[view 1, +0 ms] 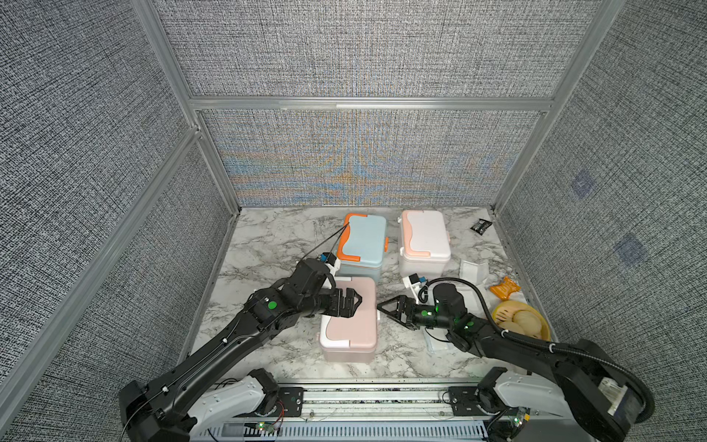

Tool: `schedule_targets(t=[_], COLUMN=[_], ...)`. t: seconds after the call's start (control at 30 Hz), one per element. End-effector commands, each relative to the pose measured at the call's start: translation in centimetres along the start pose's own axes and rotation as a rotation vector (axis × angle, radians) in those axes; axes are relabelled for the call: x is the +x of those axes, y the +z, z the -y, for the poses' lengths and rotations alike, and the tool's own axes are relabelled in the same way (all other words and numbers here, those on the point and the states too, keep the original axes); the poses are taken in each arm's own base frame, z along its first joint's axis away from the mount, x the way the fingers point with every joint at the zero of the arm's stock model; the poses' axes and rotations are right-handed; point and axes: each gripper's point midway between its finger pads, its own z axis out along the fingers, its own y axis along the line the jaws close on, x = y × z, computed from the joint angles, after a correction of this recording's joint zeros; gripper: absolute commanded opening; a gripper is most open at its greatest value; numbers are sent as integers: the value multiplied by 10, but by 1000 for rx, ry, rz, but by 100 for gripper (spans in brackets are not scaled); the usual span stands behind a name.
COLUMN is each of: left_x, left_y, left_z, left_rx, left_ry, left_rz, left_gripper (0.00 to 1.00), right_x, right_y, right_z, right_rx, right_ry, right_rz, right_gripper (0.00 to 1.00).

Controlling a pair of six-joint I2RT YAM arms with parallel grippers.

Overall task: Open first aid kits and take out gauze
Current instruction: Open the fastener of the first aid kit.

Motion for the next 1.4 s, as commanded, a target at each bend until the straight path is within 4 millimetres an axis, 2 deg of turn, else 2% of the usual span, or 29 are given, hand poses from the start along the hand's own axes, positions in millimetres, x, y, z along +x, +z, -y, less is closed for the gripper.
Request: schedule_targets(t=[0.0,0.1,0.27,0.43,0.6,1.07,1.37], left_x=[4,7,18,36,45,54,55], left_y=[-5,-9,1,28,38,40,43], left_z=[-33,-43,-40,-28,-35,-55,-57], left_rx=[-207,-257,-203,-100,-121,-218,-243], left_ry=[53,63,65,6,-3,-1,8], left_rz=[-12,-10,-21,-92,-113,-130,-140], left_gripper=[98,99,100,100,100,100,100], right_x=[-1,1,5,6,6,9,15], right_y=[5,11,20,21,19,5,-3], right_z=[-27,-25,-28,-33,-43,-54,-46], right_rx=[-141,-164,-196,-230,-267,-215,-139], right_ry=[-14,9,20,30,37,6,1], right_rz=[-21,-38,-61,-67,-71,-80,-108], right_gripper=[99,99,99,83,61,52,48])
